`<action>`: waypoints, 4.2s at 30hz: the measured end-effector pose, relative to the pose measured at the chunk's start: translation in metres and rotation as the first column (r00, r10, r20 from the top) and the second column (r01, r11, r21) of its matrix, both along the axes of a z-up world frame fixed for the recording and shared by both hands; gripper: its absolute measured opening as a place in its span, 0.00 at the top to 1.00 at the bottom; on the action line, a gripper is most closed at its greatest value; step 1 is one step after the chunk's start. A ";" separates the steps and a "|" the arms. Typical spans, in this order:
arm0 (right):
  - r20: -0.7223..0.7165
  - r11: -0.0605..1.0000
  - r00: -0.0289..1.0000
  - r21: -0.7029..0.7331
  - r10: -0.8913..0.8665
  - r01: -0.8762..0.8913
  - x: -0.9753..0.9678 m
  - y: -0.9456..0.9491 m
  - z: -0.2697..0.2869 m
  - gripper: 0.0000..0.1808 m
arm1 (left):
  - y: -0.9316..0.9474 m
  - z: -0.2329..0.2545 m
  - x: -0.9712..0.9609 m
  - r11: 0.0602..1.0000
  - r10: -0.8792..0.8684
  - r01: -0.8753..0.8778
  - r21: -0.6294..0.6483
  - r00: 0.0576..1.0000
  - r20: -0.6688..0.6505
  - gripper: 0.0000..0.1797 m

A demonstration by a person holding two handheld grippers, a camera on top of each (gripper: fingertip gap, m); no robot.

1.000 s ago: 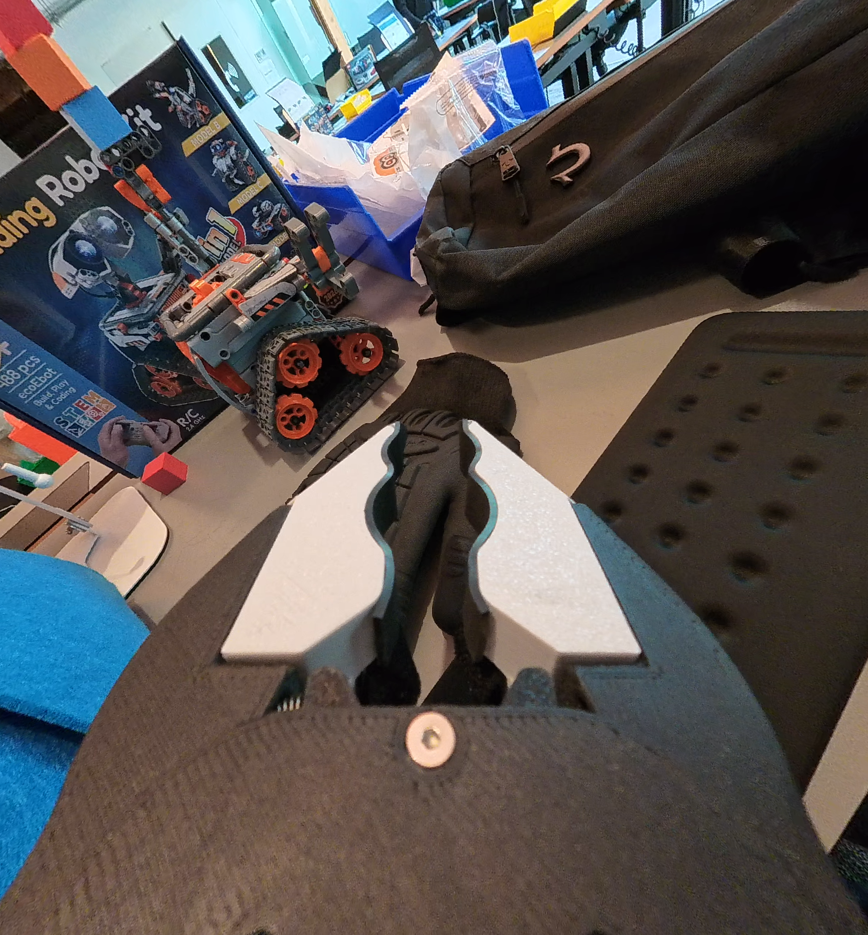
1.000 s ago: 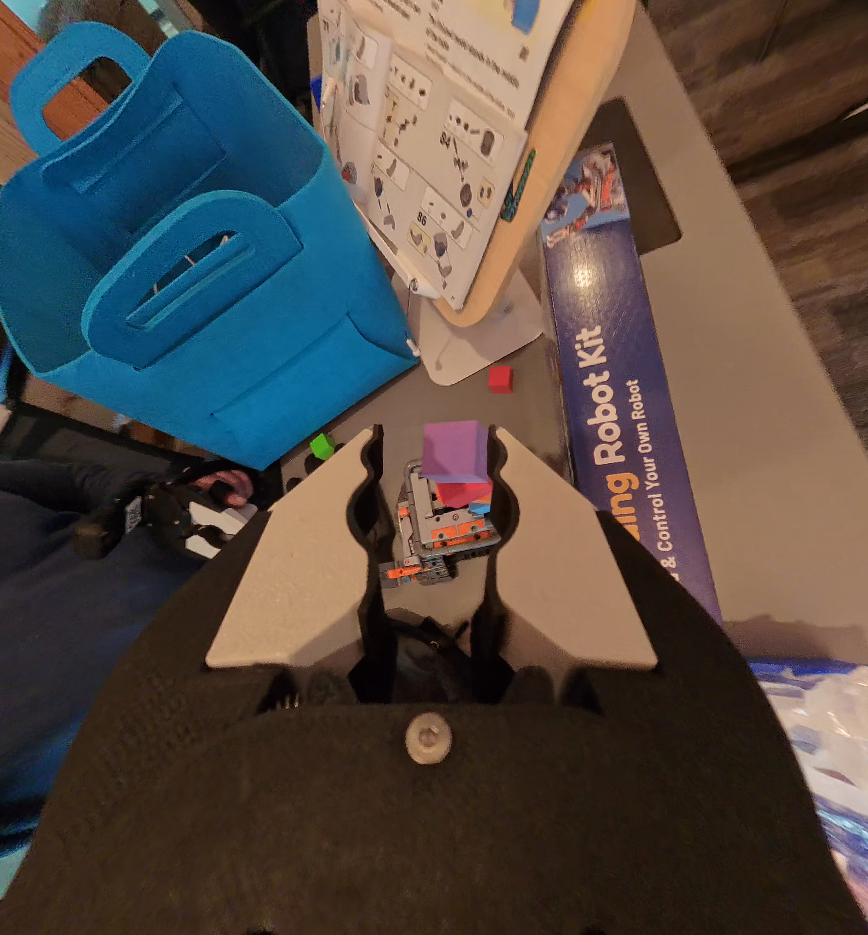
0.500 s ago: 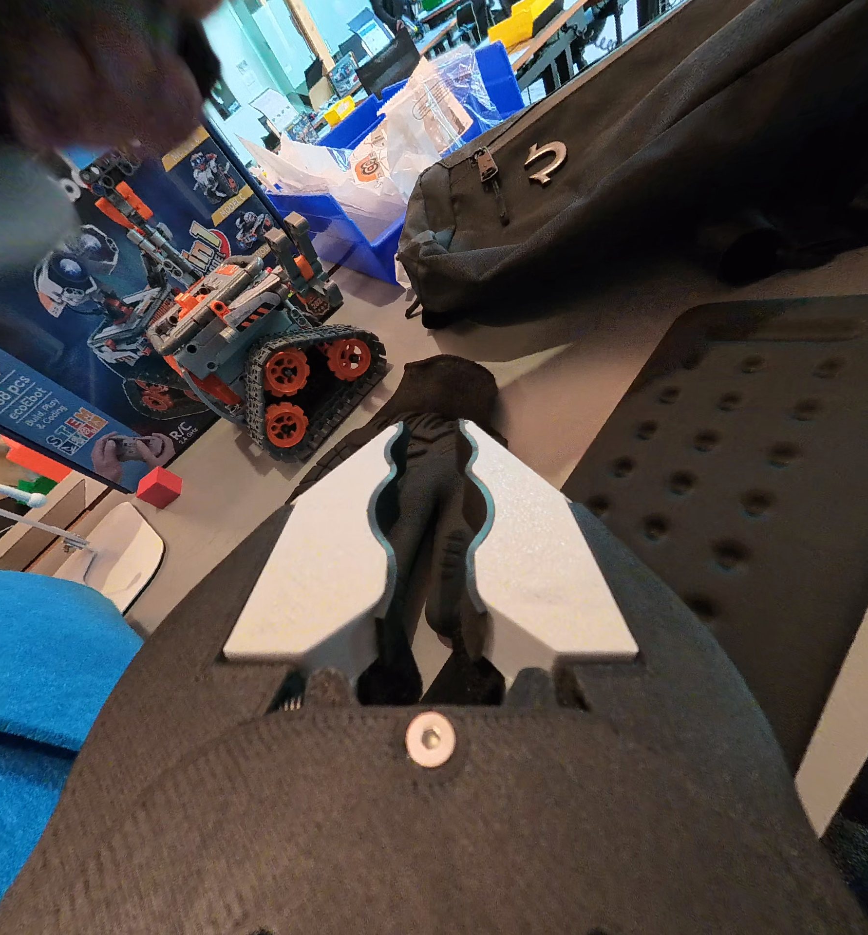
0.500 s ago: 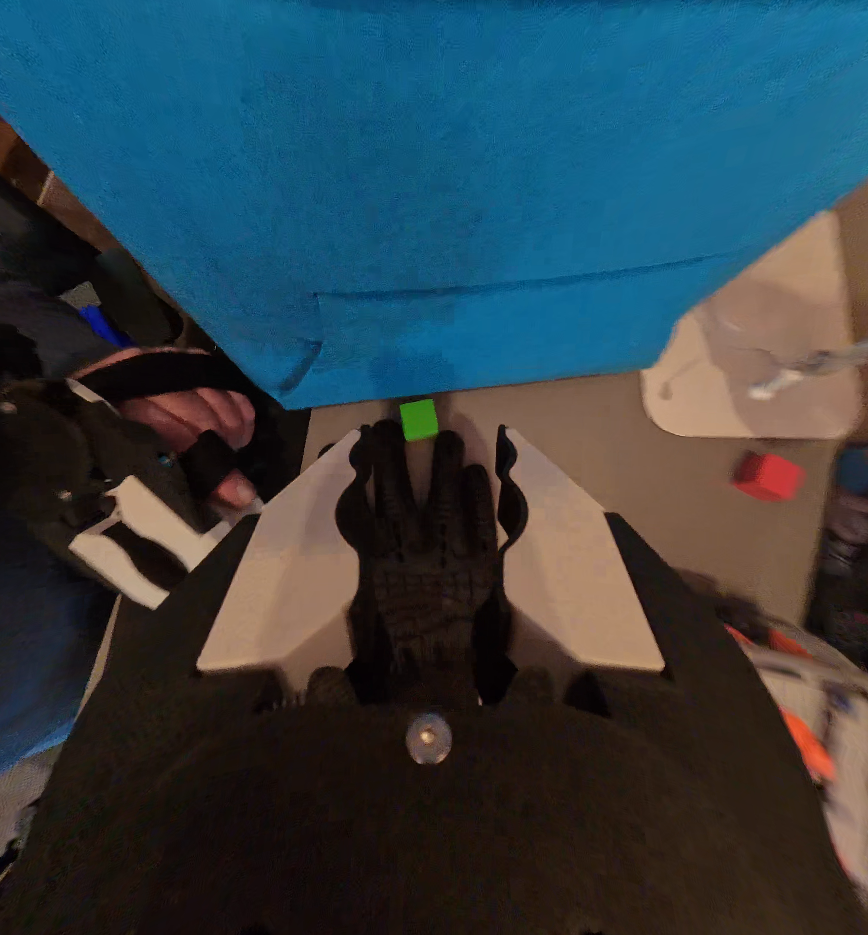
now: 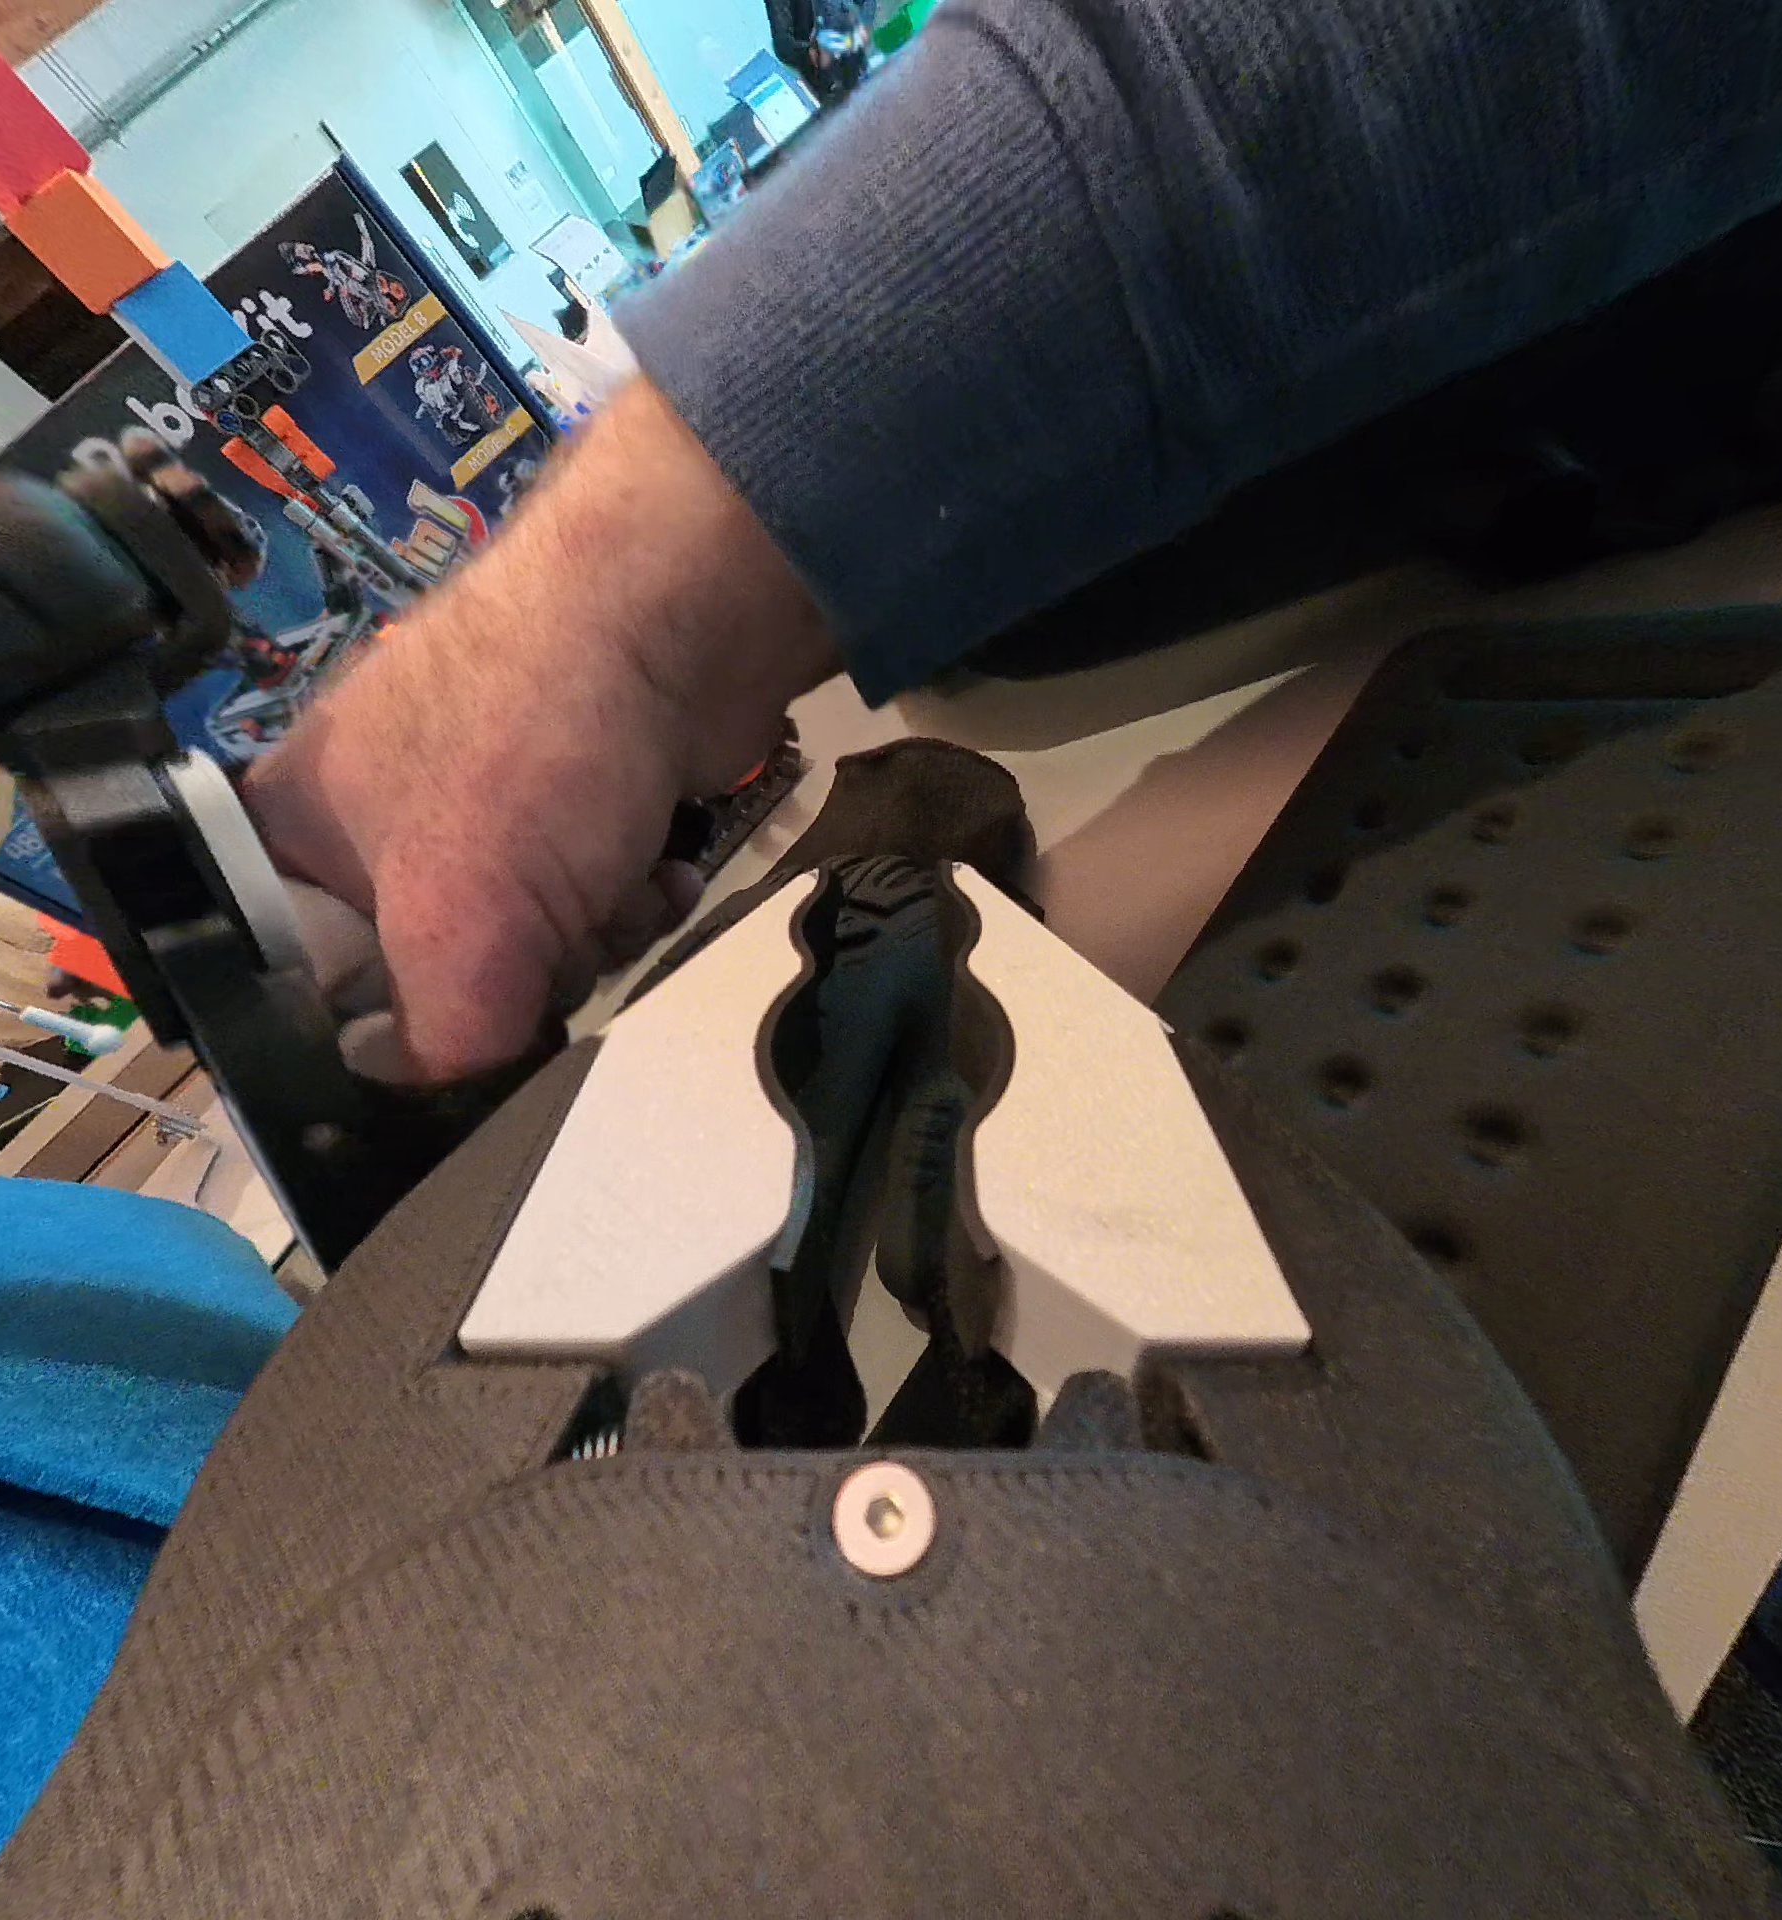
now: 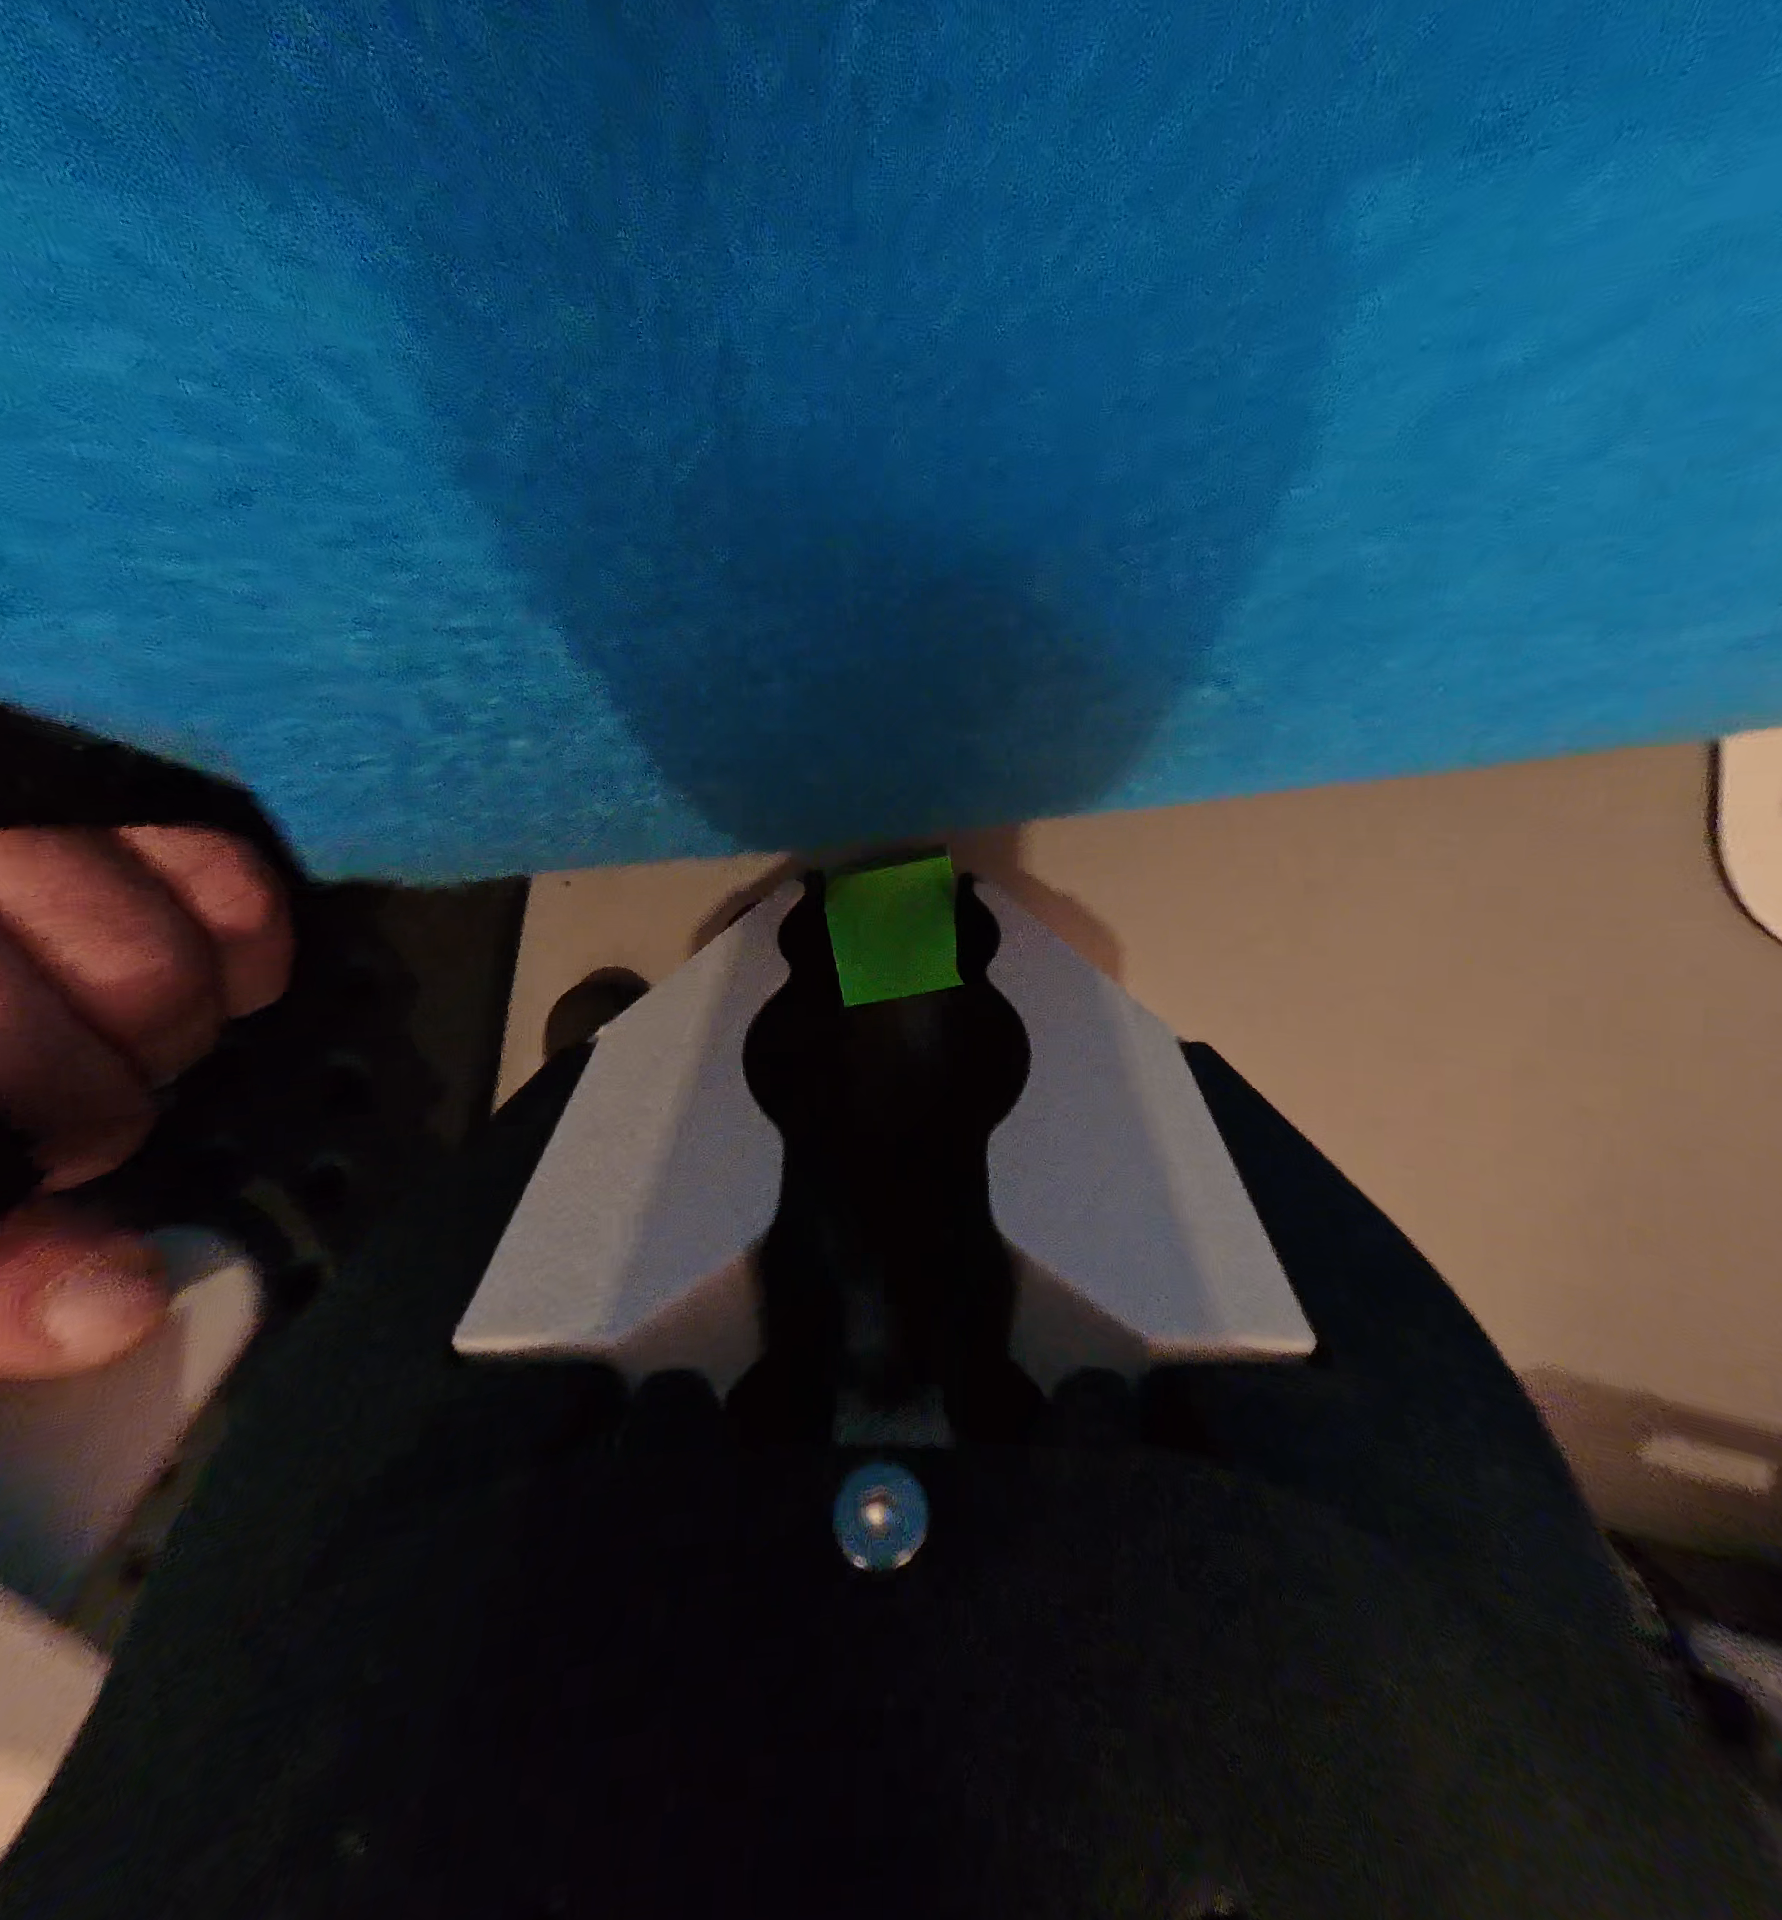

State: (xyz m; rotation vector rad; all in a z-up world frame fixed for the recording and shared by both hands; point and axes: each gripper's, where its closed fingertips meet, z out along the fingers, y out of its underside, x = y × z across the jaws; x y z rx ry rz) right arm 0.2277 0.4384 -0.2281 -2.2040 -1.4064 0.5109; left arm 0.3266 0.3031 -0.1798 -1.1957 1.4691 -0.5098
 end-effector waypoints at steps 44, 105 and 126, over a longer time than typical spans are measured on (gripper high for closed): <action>0.053 0.915 0.914 -0.020 -0.402 0.403 0.284 0.103 0.296 0.87 | 0.005 -0.001 0.000 0.999 0.019 -0.019 -0.035 1.000 -0.001 0.91; -0.295 0.952 0.951 0.257 -0.088 0.168 0.263 -0.100 0.248 0.83 | 0.351 -0.043 0.063 0.564 0.750 -0.751 -0.344 0.640 -0.169 0.59; -0.292 0.948 0.954 0.282 -0.064 0.150 0.248 -0.089 0.228 0.81 | 0.294 -0.003 0.057 0.634 0.694 -0.739 -0.229 0.674 -0.253 0.83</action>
